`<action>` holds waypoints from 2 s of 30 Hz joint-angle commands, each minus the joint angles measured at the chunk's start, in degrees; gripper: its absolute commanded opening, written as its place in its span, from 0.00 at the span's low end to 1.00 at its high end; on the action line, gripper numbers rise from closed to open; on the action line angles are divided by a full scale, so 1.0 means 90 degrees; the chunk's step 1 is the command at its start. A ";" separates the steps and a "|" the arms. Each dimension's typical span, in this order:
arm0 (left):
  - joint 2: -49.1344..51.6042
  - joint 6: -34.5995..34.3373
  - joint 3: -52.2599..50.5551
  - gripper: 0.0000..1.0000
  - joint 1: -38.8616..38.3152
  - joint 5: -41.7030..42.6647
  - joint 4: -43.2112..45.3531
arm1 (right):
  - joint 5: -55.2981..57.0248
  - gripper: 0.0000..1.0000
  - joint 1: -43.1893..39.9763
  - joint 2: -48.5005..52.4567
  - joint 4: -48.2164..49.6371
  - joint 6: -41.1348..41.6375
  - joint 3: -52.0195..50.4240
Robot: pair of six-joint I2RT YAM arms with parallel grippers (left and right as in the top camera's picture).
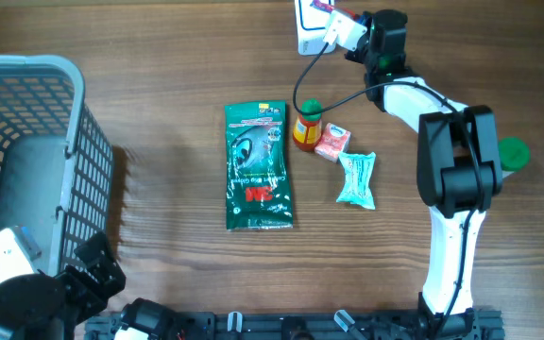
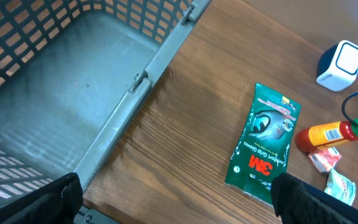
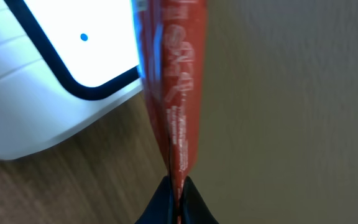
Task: Scan the item barcode
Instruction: 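Hold the red snack bar against the scanner window, then carry the red snack bar away to the right, then reach the right gripper down and grasp the mint wipes packet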
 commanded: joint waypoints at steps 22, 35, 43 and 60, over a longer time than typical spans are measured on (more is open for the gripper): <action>-0.0005 -0.0083 0.0010 1.00 0.0032 -0.0039 0.0000 | 0.0323 0.04 0.0155 -0.2837 -0.2693 0.4714 0.0155; -0.0005 -0.0080 0.0010 1.00 0.0032 -0.0039 -0.0002 | 0.1554 0.04 -0.4143 -0.3092 -0.4940 0.7193 -0.0109; -0.0005 -0.0083 0.0010 1.00 0.0032 -0.0039 0.0000 | 0.1209 0.05 -0.5586 -0.1588 -0.5204 0.7388 -0.0109; -0.0005 -0.0083 0.0010 1.00 0.0032 -0.0039 -0.0002 | -0.1401 1.00 -0.3322 -0.5141 -0.8238 0.9974 0.0209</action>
